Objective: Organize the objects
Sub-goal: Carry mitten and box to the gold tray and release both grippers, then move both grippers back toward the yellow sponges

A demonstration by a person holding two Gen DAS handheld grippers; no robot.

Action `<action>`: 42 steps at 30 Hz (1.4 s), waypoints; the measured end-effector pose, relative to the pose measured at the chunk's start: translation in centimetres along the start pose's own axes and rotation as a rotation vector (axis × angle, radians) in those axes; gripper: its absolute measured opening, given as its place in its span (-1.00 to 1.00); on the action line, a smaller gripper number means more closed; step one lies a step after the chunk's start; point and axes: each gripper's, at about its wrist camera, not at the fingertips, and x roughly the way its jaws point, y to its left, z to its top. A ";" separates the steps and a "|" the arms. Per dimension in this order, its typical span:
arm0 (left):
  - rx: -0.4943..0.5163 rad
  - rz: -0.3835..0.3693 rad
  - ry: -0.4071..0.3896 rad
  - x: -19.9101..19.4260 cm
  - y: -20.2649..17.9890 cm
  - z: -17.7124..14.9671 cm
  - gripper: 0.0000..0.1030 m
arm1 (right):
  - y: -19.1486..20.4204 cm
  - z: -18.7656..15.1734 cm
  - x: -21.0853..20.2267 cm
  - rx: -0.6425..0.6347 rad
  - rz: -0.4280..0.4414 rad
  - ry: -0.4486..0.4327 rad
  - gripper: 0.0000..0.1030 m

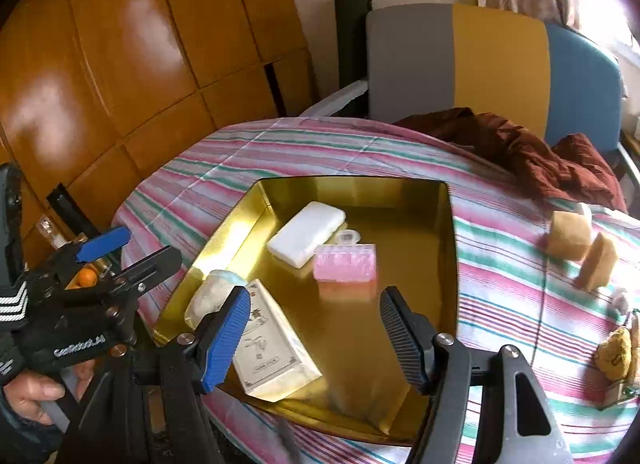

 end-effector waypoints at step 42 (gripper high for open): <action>0.205 -0.245 0.089 2.9 -12.0 2.1 0.81 | -27.0 -1.2 -5.1 0.472 -0.421 -0.005 0.55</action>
